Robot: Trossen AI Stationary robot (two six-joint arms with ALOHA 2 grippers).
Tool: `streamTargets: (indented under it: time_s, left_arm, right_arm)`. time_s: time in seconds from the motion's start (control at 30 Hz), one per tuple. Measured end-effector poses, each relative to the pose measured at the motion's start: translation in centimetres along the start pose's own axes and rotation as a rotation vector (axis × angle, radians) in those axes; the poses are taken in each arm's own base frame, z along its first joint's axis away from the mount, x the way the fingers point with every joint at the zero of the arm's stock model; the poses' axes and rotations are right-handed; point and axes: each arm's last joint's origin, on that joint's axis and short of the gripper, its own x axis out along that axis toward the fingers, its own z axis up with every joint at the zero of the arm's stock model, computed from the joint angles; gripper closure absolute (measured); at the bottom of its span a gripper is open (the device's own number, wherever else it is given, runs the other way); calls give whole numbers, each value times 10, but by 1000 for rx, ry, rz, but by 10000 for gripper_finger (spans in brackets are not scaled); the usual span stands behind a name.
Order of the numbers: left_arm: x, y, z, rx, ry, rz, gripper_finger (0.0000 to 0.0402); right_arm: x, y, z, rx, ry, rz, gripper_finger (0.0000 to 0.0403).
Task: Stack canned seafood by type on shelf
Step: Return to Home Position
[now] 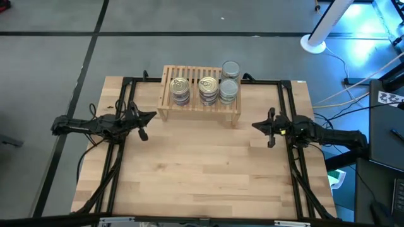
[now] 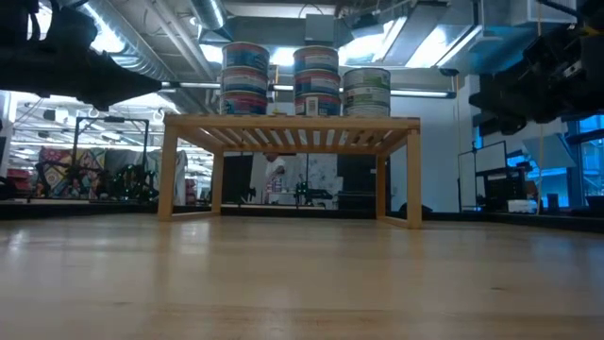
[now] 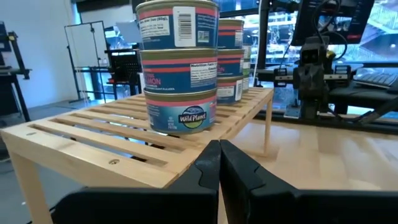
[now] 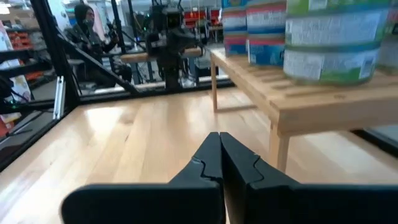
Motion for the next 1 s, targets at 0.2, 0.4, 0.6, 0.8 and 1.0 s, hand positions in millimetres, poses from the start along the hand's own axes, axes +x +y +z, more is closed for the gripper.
streamTargets:
  time_s: [0.2,0.4,0.6,0.8,1.0]
  left_arm:
    - [0,0,0,6,4,5,399]
    - [1,0,-1,29,10,5,399]
    - [4,-2,-5,22,57,2,400]
    - [9,-6,-14,26,151,0,400]
    - [11,-8,-20,7,201,3,399]
  right_arm:
    - [3,0,-5,16,54,-6,402]
    - [4,-1,-6,16,66,-10,402]
    - [4,-1,-6,16,66,-12,402]
    - [4,-1,-6,16,67,-12,402]
    - [4,-1,-6,16,68,-12,402]
